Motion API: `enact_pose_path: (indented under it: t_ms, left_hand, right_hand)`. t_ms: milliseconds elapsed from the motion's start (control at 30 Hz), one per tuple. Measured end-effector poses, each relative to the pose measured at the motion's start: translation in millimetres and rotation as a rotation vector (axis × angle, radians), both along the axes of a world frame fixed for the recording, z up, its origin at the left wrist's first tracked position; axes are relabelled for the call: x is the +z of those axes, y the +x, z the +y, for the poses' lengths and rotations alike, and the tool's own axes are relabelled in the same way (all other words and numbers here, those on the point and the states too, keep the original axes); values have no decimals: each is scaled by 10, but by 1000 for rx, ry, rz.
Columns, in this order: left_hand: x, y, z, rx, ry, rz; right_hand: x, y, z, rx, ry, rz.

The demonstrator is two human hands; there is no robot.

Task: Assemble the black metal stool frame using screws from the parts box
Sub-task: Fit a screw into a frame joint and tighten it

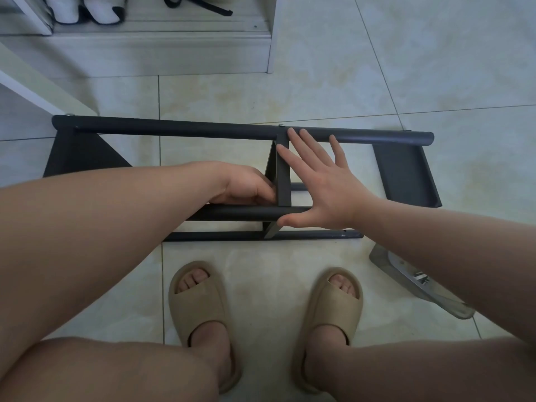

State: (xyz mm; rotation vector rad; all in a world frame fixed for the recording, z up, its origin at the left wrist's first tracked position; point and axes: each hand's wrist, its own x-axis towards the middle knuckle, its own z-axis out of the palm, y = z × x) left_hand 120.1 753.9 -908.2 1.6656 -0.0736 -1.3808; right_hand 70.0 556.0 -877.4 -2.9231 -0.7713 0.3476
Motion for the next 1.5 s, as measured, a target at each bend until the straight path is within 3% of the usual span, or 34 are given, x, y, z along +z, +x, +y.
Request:
enact_pose_path:
  t_ms: [633,700,833,1000,1133,1233,1367,1500]
  left_hand:
    - [31,7,12,58,-100,118]
    - [81,38,52,14,-33,54]
    - [300,21,187,-300,395,-323]
    - [691,-114,406,-349,438,-125]
    - [797,-314,298,-536,600,-409]
    - [774,-454,185,-522,701,-580]
    - [940,-387,300,-202,694,-857]
    - [904,-351,409,-59,749,-1095]
  right_hand:
    - [-42,18,-35,11,17,-3]
    - [-30,39,-28,13,2,18]
    - [39,52,-29,-8,-18,100]
    - [222,-76,-98,-13,-45,213]
    - [314,-197,-94,-112,-188,326]
    - [396,-203,-56,-96,-326,315]
    - [542,-84,-81,-192,-157,58]
    - [477,38,-61,-216,-123,-208]
